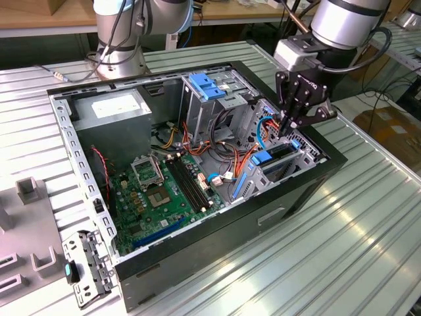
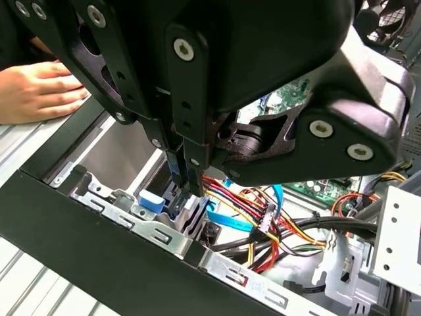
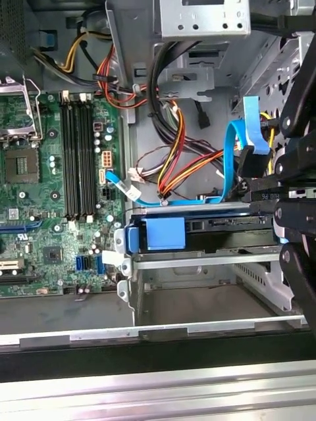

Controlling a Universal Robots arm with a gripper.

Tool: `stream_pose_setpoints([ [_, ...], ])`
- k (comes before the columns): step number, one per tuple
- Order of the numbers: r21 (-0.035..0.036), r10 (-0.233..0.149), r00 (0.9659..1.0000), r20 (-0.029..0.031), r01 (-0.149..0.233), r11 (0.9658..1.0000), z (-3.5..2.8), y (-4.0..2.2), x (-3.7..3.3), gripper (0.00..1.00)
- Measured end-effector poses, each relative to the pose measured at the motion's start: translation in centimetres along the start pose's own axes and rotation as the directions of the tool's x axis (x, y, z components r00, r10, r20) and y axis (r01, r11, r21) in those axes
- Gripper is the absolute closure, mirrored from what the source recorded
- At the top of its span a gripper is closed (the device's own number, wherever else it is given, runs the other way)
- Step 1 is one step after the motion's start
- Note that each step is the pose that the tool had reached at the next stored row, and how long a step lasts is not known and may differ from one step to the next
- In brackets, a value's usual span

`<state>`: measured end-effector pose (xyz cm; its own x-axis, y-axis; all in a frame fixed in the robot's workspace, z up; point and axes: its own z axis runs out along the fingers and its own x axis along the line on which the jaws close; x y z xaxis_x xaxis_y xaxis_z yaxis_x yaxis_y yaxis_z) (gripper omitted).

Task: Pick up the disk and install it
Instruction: 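Insert the first disk wire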

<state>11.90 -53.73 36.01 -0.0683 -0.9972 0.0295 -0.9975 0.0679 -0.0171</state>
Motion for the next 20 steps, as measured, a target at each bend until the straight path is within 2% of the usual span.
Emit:
stream_pose_setpoints([
  [2,0.0056,-0.002,1.0,0.0005,0.002,1.0,0.07,0.1,0.05,0.84],
  [5,0.0201,-0.008,1.0,0.0015,0.008,0.9998,0.24,0.24,0.11,0.84],
  [6,0.0218,-0.01,1.0,0.0017,0.01,0.9997,0.27,0.29,0.14,0.84],
  [14,0.0219,-0.011,0.9999,0.0018,0.011,0.9997,0.47,0.49,0.64,0.84],
  [20,0.0219,-0.012,0.9999,0.0018,0.012,0.9997,0.86,0.62,0.91,0.84],
])
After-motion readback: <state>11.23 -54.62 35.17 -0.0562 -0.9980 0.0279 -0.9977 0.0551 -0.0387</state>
